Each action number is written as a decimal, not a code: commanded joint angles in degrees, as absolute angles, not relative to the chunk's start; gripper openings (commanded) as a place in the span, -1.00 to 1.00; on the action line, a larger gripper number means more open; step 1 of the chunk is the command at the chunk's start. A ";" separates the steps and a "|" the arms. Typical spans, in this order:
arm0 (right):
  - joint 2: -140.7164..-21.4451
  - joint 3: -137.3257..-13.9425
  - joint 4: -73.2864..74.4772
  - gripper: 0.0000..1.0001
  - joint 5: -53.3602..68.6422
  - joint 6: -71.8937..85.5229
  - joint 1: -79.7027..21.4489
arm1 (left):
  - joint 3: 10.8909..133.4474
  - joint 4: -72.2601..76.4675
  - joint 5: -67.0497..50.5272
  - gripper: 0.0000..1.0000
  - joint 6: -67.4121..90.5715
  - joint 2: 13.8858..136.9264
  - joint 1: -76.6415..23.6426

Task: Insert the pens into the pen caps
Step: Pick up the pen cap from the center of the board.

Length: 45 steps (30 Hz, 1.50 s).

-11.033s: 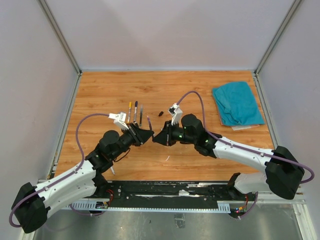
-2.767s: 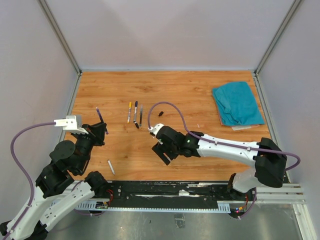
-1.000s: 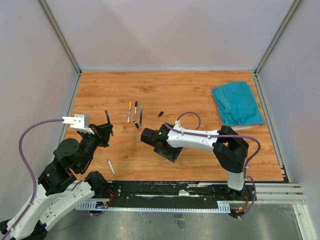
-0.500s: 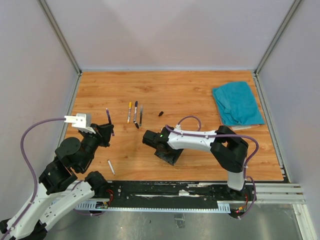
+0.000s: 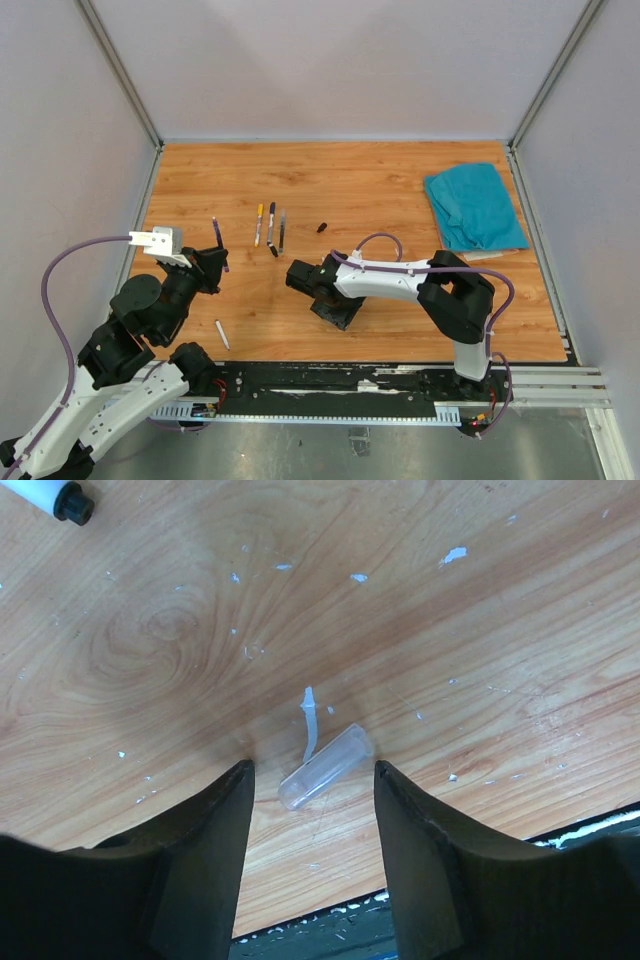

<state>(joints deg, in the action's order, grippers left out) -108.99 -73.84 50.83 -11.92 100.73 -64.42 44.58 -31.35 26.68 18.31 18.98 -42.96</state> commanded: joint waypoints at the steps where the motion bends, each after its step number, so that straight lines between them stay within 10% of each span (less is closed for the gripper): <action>1: -110.57 -72.12 53.26 0.03 -12.82 101.78 -62.96 | 44.36 -29.36 26.07 -0.99 17.54 19.56 -43.36; 21: -111.45 -71.05 53.85 -0.18 -13.05 101.69 -62.14 | 44.30 -29.36 25.97 -0.99 17.47 19.78 -43.42; 38: -107.78 -68.65 48.29 -0.96 -14.33 92.42 -62.14 | 44.30 -29.44 26.26 -0.99 17.58 19.68 -43.42; 45: -97.66 -61.70 38.65 -0.99 -18.07 81.13 -62.27 | 44.25 -29.27 26.11 -0.99 17.66 20.62 -43.42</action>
<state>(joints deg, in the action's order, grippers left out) -102.74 -65.54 42.57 -13.08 90.37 -62.85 44.56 -31.33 26.28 18.28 19.73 -42.96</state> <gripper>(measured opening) 0.109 0.106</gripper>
